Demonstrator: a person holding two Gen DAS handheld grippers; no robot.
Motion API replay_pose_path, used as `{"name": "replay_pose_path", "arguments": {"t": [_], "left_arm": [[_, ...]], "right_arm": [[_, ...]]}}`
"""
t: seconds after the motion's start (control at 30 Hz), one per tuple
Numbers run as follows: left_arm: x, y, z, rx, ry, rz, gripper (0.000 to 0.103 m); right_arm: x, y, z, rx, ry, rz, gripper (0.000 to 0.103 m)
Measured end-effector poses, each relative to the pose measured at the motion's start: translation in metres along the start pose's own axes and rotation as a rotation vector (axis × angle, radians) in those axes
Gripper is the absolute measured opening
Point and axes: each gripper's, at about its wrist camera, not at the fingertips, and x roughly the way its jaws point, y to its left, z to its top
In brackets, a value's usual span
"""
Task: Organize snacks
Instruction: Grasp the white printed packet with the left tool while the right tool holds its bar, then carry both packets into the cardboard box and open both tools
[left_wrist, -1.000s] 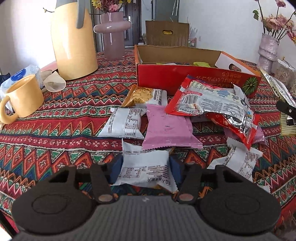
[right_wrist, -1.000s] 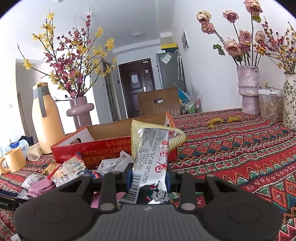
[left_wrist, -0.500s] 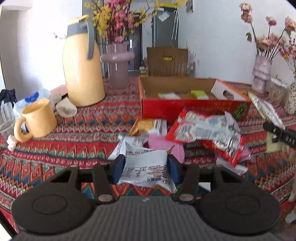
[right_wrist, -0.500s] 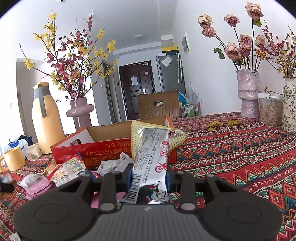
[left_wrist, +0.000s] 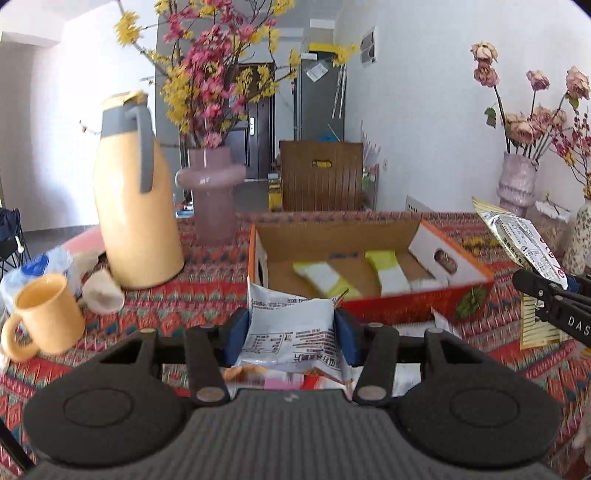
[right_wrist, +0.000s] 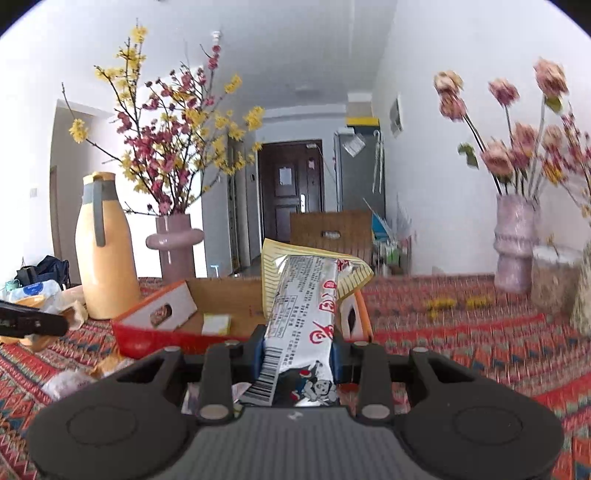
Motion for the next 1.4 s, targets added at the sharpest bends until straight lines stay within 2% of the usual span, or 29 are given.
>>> {"name": "replay_pose_path", "arguments": {"t": [0.3,0.6,0.73,0.9,1.13,1.23,1.27,1.33,1.4], "left_arm": [[0.039,-0.007,0.043,-0.027,-0.043,0.009,0.051],[0.1,-0.008,0.066,-0.064,-0.012,0.042,0.051],[0.13,-0.006,0.066,-0.096,0.014,0.05,0.051],[0.158,-0.006,0.049,-0.101,0.046,0.052,0.051],[0.167,-0.002,0.04,-0.103,0.07,0.041,0.053],[0.167,-0.002,0.039,-0.109,0.063,0.038,0.063],[0.166,-0.002,0.039,-0.112,0.057,0.041,0.071],[0.164,-0.001,0.039,-0.117,0.045,0.04,0.077],[0.16,-0.001,0.039,-0.127,0.027,0.042,0.091]], "right_arm": [[0.052,0.012,0.038,-0.056,-0.006,0.016,0.032],[0.125,0.013,0.055,-0.04,0.053,-0.008,0.032],[0.154,0.005,0.051,0.0,0.075,-0.027,0.032],[0.171,-0.005,0.039,0.035,0.104,-0.035,0.032],[0.181,-0.003,0.028,0.021,0.146,-0.035,0.032],[0.183,-0.002,0.026,0.022,0.155,-0.043,0.032],[0.184,-0.002,0.026,0.024,0.157,-0.044,0.033],[0.184,-0.003,0.026,0.031,0.163,-0.04,0.041],[0.181,-0.004,0.026,0.037,0.153,-0.047,0.057]]}}
